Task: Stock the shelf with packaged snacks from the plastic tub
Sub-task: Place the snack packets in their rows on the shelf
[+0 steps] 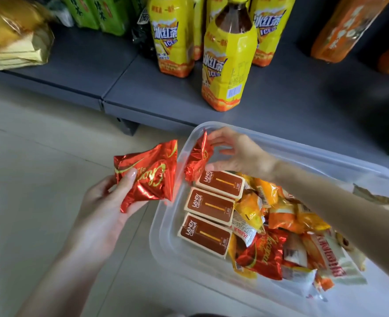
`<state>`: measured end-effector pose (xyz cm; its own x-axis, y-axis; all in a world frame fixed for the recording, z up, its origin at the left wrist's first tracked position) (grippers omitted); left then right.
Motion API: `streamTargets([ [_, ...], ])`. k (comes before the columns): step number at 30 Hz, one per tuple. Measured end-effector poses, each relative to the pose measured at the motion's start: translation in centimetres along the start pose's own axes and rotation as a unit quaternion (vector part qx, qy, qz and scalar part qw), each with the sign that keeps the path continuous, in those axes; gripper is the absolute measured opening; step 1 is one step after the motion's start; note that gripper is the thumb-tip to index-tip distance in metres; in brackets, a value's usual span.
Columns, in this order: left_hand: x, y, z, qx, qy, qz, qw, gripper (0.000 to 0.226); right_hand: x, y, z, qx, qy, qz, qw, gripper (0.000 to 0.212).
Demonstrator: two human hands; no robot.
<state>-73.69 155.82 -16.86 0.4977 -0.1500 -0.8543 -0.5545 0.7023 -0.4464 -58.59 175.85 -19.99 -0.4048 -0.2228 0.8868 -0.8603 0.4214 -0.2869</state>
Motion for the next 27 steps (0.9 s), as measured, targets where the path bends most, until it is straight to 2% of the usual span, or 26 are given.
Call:
streamTargets([
  [3,0.0,0.0,-0.9,-0.021,0.007,-0.007,1.0,0.03,-1.0,0.8,0.7,-0.031,-0.032,-0.021,0.999,0.059],
  [6,0.1,0.0,-0.9,-0.047,-0.023,-0.02,0.998,0.024,-1.7,1.1,1.7,-0.065,-0.116,-0.03,0.991,0.059],
  [9,0.4,-0.1,0.1,-0.04,-0.067,-0.029,0.997,0.017,-1.5,0.8,2.0,-0.096,-0.21,-0.104,0.968,0.052],
  [12,0.4,-0.1,0.9,-0.023,-0.066,-0.021,0.997,0.026,-1.1,0.0,1.5,-0.062,-0.309,-0.142,0.938,0.049],
  [14,0.4,0.1,1.3,-0.021,-0.048,-0.013,0.999,0.02,-0.5,-0.8,1.3,-0.031,-0.303,-0.097,0.947,0.049],
  [16,0.3,0.2,1.6,-0.025,-0.025,0.0,0.999,0.013,-0.4,-1.6,0.9,-0.032,-0.254,-0.047,0.966,0.048],
  [19,0.0,0.2,2.4,-0.021,-0.007,0.015,1.0,0.016,-0.3,-2.7,-0.2,-0.08,-0.022,-0.035,0.996,0.04],
  [22,-0.2,-0.1,3.6,0.003,0.019,0.021,1.0,0.016,0.3,-3.9,-0.8,-0.08,0.138,-0.017,0.987,0.027],
  [27,-0.3,-0.3,5.3,0.006,0.035,0.043,0.998,0.007,0.5,-5.2,-1.0,-0.059,0.253,0.038,0.965,0.039],
])
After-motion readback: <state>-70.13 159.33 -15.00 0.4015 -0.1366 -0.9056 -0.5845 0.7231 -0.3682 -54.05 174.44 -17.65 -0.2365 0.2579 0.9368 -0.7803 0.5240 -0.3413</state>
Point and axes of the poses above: each hand's wrist, its own y-axis towards the middle knuckle, its own z-axis out of the palm, x = y × z, the point moved 2 cm from there along y, towards the middle knuckle, and after that the axes turned 10 degrees about x, right-handed, at the moved point
